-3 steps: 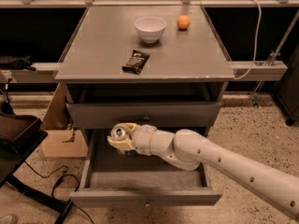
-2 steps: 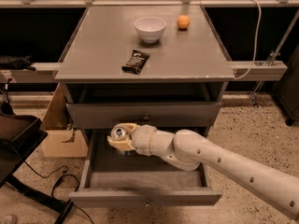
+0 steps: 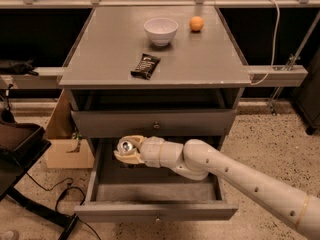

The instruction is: Place redbull can into middle drawer

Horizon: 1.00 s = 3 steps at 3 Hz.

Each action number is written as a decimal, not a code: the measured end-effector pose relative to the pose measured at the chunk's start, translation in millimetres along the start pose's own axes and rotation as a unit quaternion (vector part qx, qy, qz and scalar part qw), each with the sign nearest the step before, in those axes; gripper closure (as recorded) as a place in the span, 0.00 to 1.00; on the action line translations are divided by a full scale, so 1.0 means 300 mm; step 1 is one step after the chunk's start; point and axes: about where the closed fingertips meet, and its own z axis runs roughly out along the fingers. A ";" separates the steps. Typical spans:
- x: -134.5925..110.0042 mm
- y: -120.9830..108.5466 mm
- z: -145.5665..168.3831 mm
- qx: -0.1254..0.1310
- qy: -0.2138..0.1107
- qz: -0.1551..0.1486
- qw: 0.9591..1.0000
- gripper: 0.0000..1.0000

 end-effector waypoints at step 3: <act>0.460 0.057 0.045 -0.108 -0.032 0.062 0.992 1.00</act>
Offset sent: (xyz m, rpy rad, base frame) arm -0.0119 -0.0103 -0.1685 0.1345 0.1553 0.2506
